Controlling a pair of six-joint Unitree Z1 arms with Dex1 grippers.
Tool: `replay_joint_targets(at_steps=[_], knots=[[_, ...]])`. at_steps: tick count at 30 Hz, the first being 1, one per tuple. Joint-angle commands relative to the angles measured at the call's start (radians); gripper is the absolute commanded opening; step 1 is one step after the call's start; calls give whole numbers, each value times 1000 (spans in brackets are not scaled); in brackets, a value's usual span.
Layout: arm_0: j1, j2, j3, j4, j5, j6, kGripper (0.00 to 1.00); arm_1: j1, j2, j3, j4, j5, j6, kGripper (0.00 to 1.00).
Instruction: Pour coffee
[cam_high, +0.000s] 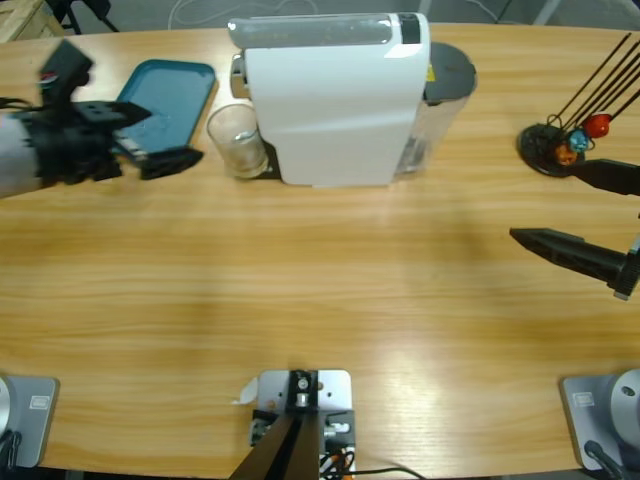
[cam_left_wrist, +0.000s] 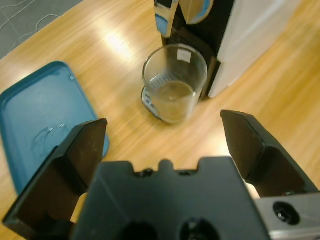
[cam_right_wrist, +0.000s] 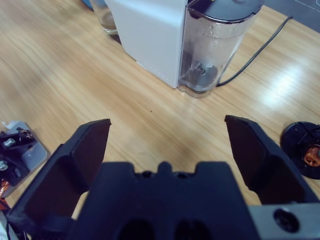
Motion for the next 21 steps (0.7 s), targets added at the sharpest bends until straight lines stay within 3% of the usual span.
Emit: replay_joint_targets(at_steps=[1, 6, 19, 21], knots=[[-5, 218, -6, -226, -45, -32, 977, 4, 26, 26, -5, -17, -16, 1000], [-2, 295, -15, -288, -63, -41, 977, -53, 0, 27, -2, -7, -22, 1000], [28, 371, -28, -325, -85, -51, 977, -55, -8, 29, 6, 3, -31, 1000], [35, 374, -32, -325, -85, -49, 940, -55, -7, 29, 6, 4, -31, 1000]])
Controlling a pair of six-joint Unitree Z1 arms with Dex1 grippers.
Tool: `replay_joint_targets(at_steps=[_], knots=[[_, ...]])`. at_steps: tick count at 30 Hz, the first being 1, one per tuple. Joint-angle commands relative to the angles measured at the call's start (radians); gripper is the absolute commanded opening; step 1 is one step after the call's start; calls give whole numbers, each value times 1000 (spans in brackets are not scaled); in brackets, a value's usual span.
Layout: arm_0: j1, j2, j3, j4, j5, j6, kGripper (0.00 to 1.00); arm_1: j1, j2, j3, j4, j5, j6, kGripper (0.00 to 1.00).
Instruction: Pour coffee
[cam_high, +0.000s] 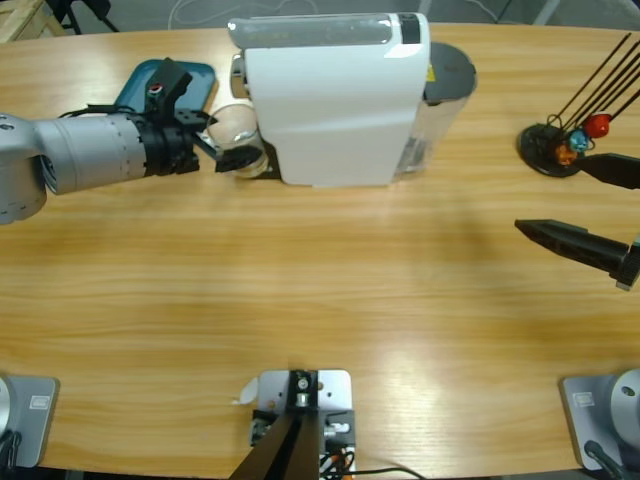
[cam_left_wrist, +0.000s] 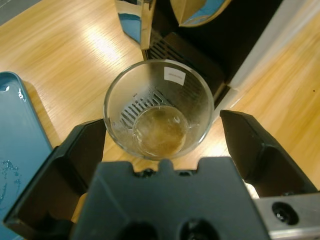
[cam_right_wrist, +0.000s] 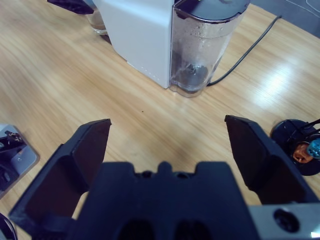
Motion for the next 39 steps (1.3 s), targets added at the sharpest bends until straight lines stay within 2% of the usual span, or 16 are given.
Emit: replay_joint_targets(at_steps=[1, 4, 6, 8, 9, 20, 25, 30, 39], knots=[[34, 77, -28, -24, -26, -8, 913, -12, -6, 29, 6, 5, -9, 1000], [45, 85, -34, -30, -29, -5, 710, -12, -2, 29, 6, 6, -9, 1000], [50, 92, -35, -40, -43, -3, 495, -12, -1, 29, 6, 6, -9, 1000], [53, 102, -35, -51, -55, -3, 424, -12, 0, 29, 6, 6, -9, 1000], [53, 107, -35, -56, -60, -1, 328, -12, 0, 29, 6, 5, -9, 1000], [55, 110, -10, -64, -96, 4, 311, -12, 3, 29, 6, 5, -9, 1000], [160, -6, 99, -65, -55, -23, 310, -12, 6, 29, 6, 5, -9, 1000], [285, -110, 143, -55, -44, -25, 313, -12, 6, 29, 7, 6, -9, 1000], [442, -40, 99, -70, -54, -23, 319, -12, 7, 29, 8, 9, -9, 1000]])
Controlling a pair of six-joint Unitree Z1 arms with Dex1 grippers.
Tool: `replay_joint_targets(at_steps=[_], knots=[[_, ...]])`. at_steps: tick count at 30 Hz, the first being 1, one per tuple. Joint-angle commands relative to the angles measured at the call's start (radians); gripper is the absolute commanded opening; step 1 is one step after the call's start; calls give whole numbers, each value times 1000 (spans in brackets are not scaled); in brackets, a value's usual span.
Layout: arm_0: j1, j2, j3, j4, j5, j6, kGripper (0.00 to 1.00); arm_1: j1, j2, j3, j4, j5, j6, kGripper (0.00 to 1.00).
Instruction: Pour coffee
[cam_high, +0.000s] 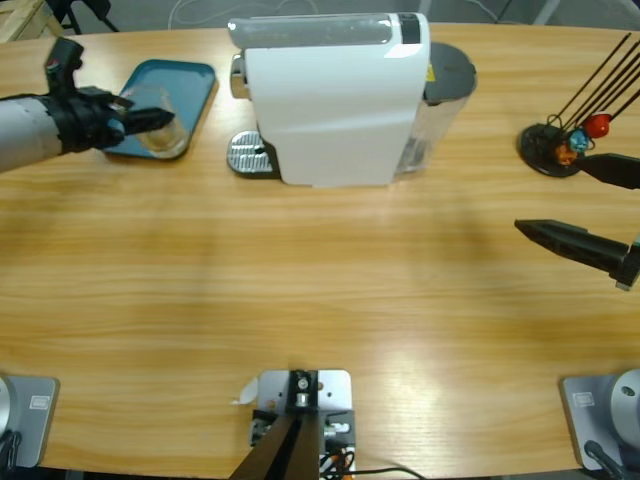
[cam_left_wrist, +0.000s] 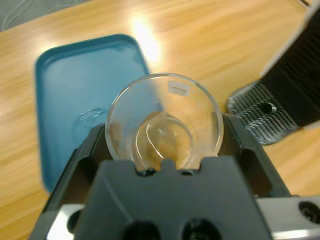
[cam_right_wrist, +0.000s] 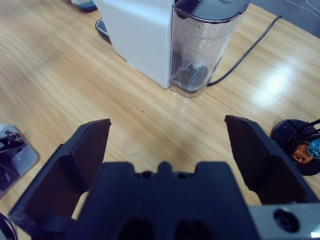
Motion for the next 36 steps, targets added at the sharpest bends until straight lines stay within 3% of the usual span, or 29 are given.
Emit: replay_joint_targets(at_steps=[1, 14, 15, 17, 18, 19, 30, 32, 36], knots=[[111, 62, -24, -18, 0, -13, 319, -12, 7, 29, 8, 9, -9, 1000], [190, 258, -114, -58, -77, -19, 335, -12, 10, 29, 9, 12, -9, 1000], [195, 266, -113, -58, -77, -19, 396, -12, 12, 29, 9, 12, -9, 1000], [196, 265, -109, -57, -77, -19, 822, -12, 12, 29, 9, 12, -9, 1000], [196, 262, -107, -57, -77, -19, 953, -12, 14, 29, 9, 12, -9, 1000], [195, 258, -105, -57, -77, -19, 982, -12, 16, 29, 8, 12, -9, 1000], [177, 26, -95, 78, -94, -19, 1000, -12, 38, 24, -2, 12, -9, 1000], [152, -82, -106, 175, -96, -22, 1000, -12, 32, 6, 0, 20, -9, 1000], [51, -369, -193, 518, -95, -22, 1000, -12, 29, -120, 60, 76, -7, 1000]])
